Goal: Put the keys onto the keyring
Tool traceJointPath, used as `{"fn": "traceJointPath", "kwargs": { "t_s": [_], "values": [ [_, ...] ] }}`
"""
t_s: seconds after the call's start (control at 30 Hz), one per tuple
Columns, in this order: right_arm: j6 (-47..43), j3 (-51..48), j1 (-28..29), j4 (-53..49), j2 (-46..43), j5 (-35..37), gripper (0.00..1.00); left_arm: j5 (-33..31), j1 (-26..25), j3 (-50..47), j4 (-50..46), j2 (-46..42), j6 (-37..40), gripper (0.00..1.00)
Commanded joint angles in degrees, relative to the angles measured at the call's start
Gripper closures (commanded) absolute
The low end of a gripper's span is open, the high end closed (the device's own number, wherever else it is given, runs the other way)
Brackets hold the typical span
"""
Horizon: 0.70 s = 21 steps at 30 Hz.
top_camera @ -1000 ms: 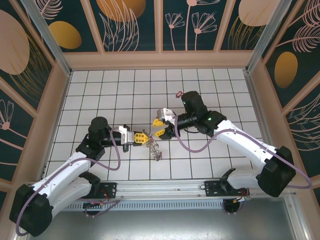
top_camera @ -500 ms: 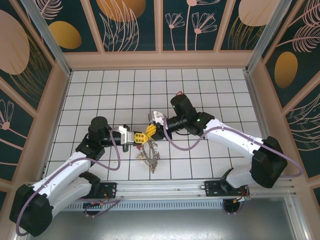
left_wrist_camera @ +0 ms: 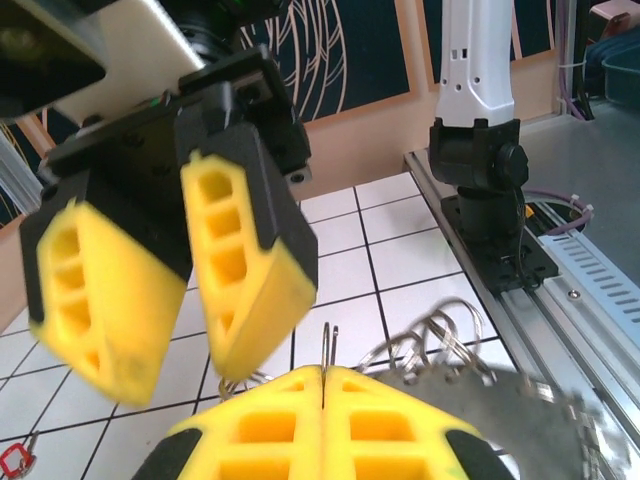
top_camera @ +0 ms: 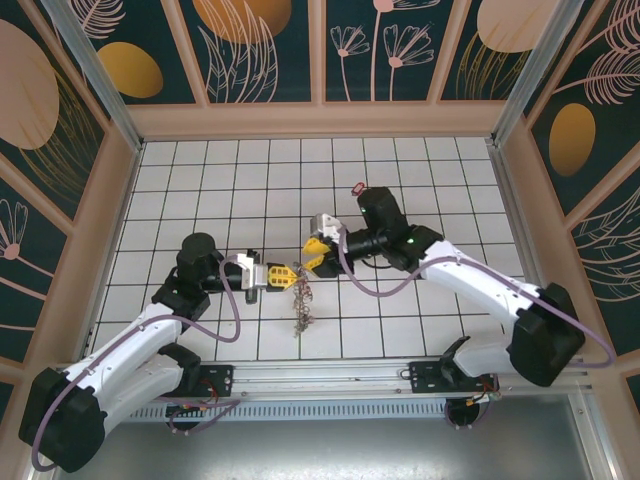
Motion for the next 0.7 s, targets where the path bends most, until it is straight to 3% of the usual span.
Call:
{"fn": "traceJointPath", "kwargs": {
  "t_s": [0.0,0.1,0.4,0.67],
  "values": [
    [-5.0,-2.1,-0.4,-1.5,-5.3,0.2,0.61,2.0,-0.3,0.7,6.5,-1.4,-1.9,1.00],
    [-6.6,-4.1,0.0,-1.4,-8.2,0.8,0.61,1.6,-0.3,0.2,9.0,-1.4,-3.8,1.00],
    [-7.0,-9.1,6.7,6.6,-12.2,11.7,0.61,1.5,-0.3,0.3,10.8,-0.1,-5.7,1.00],
    [-6.4,-12.8,7.7,11.7,-17.2,20.6,0.64,1.7,-0.3,0.3,11.5,0.7,-7.0,1.00]
  ]
}}
